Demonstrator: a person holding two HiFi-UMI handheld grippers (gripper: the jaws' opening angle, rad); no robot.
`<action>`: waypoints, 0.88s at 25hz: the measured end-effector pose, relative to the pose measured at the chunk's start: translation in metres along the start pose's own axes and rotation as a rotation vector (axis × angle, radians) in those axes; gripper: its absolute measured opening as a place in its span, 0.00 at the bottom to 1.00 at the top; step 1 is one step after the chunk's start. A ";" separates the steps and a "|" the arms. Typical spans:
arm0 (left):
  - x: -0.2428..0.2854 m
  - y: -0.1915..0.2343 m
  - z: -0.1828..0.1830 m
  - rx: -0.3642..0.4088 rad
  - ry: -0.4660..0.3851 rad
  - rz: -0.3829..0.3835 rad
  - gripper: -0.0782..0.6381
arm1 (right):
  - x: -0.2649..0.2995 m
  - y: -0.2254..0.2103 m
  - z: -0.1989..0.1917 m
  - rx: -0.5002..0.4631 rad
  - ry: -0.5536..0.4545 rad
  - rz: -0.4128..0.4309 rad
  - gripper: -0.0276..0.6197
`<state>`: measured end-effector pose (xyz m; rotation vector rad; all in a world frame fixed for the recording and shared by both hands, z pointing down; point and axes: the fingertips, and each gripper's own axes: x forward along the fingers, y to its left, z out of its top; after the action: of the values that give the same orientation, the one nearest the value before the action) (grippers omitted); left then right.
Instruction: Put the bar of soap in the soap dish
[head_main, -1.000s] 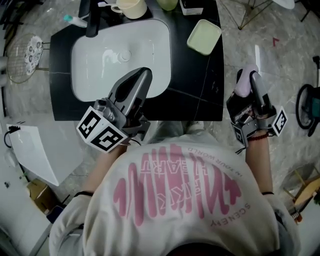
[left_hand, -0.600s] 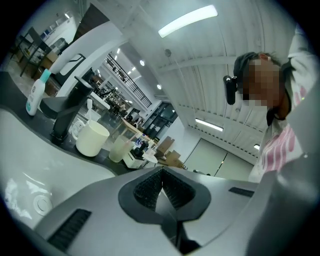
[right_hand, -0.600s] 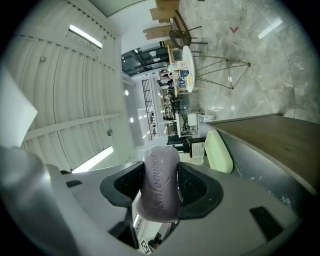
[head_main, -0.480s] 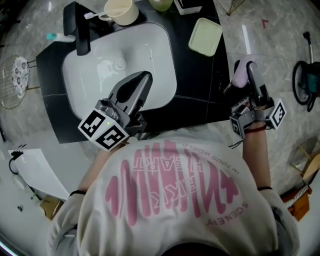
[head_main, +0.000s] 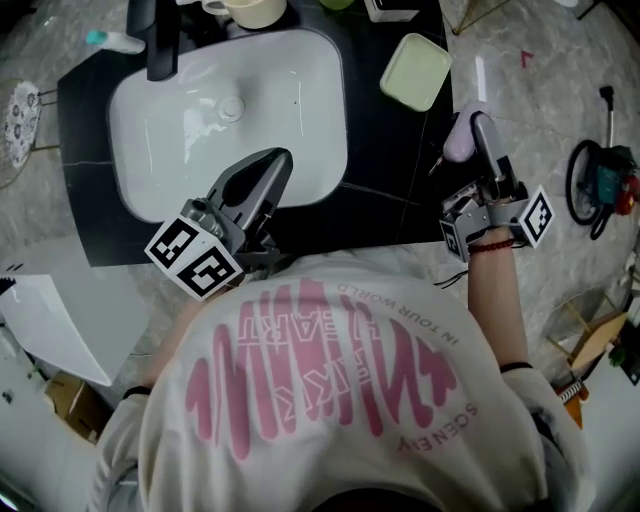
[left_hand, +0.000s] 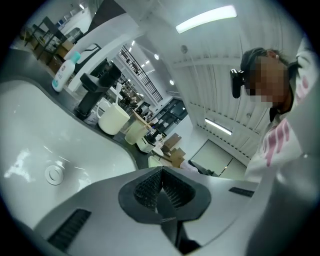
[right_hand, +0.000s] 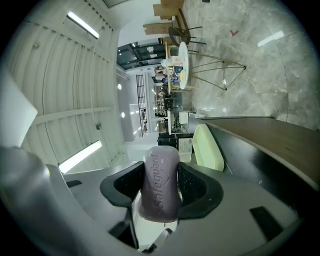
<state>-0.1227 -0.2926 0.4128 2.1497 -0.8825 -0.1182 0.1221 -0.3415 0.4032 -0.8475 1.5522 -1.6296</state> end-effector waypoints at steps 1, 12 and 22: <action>-0.005 0.001 -0.002 0.003 -0.009 0.024 0.12 | 0.004 -0.002 0.001 -0.004 0.015 -0.009 0.38; -0.066 0.035 -0.040 0.016 -0.030 0.296 0.12 | 0.057 -0.030 0.020 -0.258 0.178 -0.176 0.38; -0.099 0.045 -0.051 -0.039 -0.079 0.375 0.12 | 0.080 -0.052 0.015 -0.631 0.279 -0.400 0.37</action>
<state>-0.2038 -0.2179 0.4594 1.9179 -1.3019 -0.0306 0.0896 -0.4171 0.4543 -1.3760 2.2678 -1.5842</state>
